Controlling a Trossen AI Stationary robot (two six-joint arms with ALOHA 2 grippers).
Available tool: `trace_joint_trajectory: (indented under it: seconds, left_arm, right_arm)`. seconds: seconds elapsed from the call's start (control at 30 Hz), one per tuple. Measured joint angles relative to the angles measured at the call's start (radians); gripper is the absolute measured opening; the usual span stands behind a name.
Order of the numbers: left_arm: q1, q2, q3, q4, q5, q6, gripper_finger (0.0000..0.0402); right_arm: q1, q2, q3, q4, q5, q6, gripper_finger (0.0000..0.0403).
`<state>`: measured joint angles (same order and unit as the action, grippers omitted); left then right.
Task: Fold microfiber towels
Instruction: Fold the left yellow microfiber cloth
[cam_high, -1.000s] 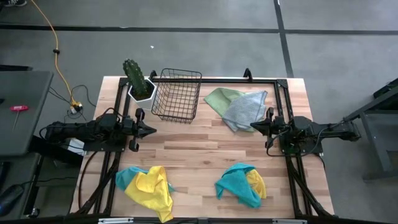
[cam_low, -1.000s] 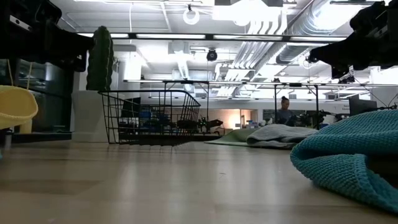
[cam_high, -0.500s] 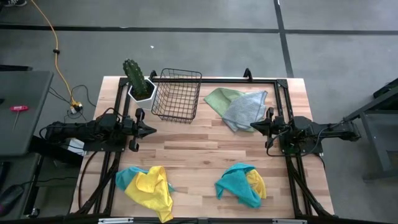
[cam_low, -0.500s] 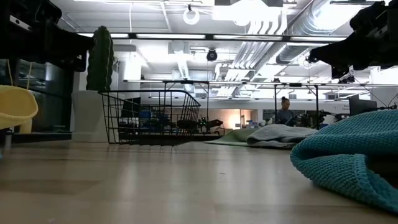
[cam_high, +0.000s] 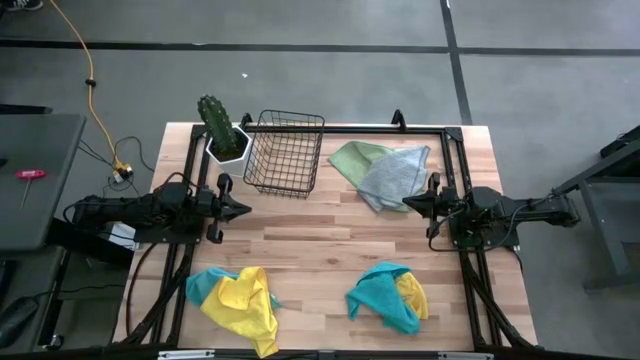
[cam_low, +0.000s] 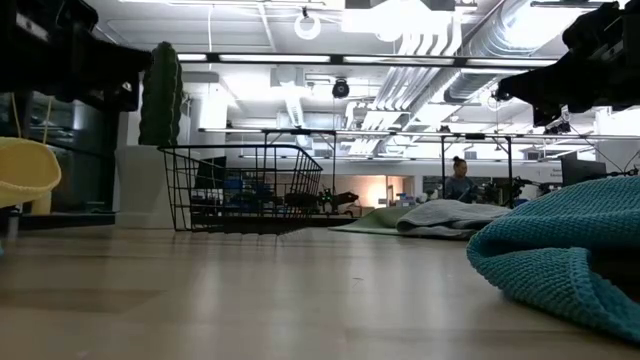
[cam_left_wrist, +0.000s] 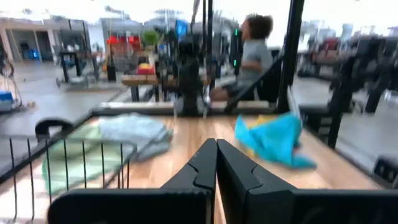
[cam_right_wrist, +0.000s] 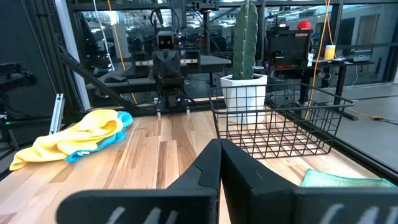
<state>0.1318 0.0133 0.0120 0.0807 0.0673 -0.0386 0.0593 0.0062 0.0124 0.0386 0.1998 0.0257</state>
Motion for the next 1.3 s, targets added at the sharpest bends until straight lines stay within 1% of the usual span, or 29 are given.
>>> trace_joint_trajectory:
  seconds: [0.1,0.2,0.27,0.33,0.43,0.53,0.6,0.67,0.7,0.77,0.87,0.97,1.07,1.17,1.3]
  left_arm:
    - [0.0,0.001,0.0,0.098,-0.02,-0.081,0.0003]
    - [0.0,0.003,0.0,0.245,-0.119,-0.144,0.0003]
    - [-0.002,0.013,0.0,0.325,-0.173,-0.222,0.0003]
    - [-0.009,0.059,0.002,0.405,-0.153,-0.267,0.0003]
    - [-0.039,0.167,0.017,0.427,-0.078,-0.276,0.0003]
    - [-0.087,0.301,0.094,0.445,-0.051,-0.253,0.0003]
    - [-0.128,0.399,0.159,0.426,-0.022,-0.218,0.0004]
    - [-0.172,0.505,0.252,0.368,0.015,-0.171,0.0005]
    - [-0.196,0.55,0.301,0.31,0.02,-0.151,0.0008]
    - [-0.245,0.638,0.416,0.137,0.016,-0.114,0.002]
    - [-0.33,0.776,0.581,-0.119,-0.029,-0.083,0.0049]
    - [-0.437,0.905,0.705,-0.301,-0.065,-0.085,0.0085]
    - [-0.558,1.024,0.798,-0.439,-0.111,-0.105,0.0122]
    - [-0.682,1.137,0.87,-0.58,-0.193,-0.148,0.0155]
    - [-0.833,1.262,0.922,-0.717,-0.278,-0.205,0.0182]
  right_arm:
    - [0.0,0.0,0.0,0.0,0.0,0.0,0.0]
    - [0.0,0.0,0.0,0.0,0.0,0.0,0.0]
    - [0.0,0.0,0.0,0.0,0.0,0.0,0.0]
    - [0.0,0.0,0.0,0.0,0.0,0.0,0.0]
    - [0.0,0.0,0.0,0.0,0.0,0.0,0.0]
    - [0.0,0.0,0.0,0.0,0.0,0.0,0.0]
    - [0.0,0.0,0.0,0.0,0.0,0.0,0.0]
    - [0.0,0.0,0.0,0.0,0.0,0.0,0.0]
    - [0.0,0.0,0.0,0.0,0.0,0.0,0.0]
    - [0.0,0.0,0.0,0.0,0.0,0.0,0.0]
    - [0.0,0.0,0.0,0.0,0.0,0.0,0.0]
    - [0.0,0.0,0.0,0.0,0.0,0.0,0.0]
    - [0.0,0.0,0.0,0.0,0.0,0.0,0.0]
    - [0.0,0.0,0.0,0.0,0.0,0.0,0.0]
    - [0.0,0.0,0.0,0.0,0.0,0.0,0.0]
